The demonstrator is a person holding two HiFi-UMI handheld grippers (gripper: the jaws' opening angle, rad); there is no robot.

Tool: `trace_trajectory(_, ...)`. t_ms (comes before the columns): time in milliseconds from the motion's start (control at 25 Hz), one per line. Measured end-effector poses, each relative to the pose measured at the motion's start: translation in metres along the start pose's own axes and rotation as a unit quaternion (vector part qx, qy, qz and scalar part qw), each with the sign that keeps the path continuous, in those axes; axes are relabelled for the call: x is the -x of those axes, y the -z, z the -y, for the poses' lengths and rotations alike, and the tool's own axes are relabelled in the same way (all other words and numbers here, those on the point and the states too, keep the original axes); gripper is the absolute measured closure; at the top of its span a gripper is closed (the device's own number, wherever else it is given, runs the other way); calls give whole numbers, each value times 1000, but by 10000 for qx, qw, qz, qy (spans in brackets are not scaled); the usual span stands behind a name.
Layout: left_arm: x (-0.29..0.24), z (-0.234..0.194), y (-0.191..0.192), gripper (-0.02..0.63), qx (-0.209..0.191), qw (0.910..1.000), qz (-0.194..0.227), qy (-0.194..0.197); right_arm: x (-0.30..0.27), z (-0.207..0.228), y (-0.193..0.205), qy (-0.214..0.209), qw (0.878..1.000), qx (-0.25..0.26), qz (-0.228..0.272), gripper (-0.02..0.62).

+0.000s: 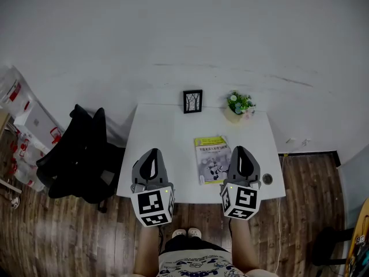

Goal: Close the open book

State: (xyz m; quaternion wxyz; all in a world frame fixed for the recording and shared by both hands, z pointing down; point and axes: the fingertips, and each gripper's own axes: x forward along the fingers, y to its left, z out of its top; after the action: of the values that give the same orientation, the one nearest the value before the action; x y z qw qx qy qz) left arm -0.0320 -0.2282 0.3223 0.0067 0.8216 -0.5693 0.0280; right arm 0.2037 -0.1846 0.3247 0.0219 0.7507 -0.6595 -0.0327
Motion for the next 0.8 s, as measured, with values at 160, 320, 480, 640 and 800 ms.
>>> trace_trajectory(160,-2,-1,-1,583,-3,10000,12,8,-1,-1,0,-56,10000,-9,-34,557)
trace_trajectory(320,-5,-2,0,583,-11,10000,15,16,-3,-1,-1,-74,10000,-20,-27,557)
trace_trajectory(480,-6,-2,1,583,-15,10000,-9,24,-3,-2,-2,-87,10000,3,-34,561)
trace_trajectory(640,-7,-1,2,583,-5,10000,-10,34,-3,-1,0,-54,10000,-8,-31,563)
trace_trajectory(800,-7,-2,4,583,-3,10000,-21,42,-3,0,3,-17,10000,5,-41,563)
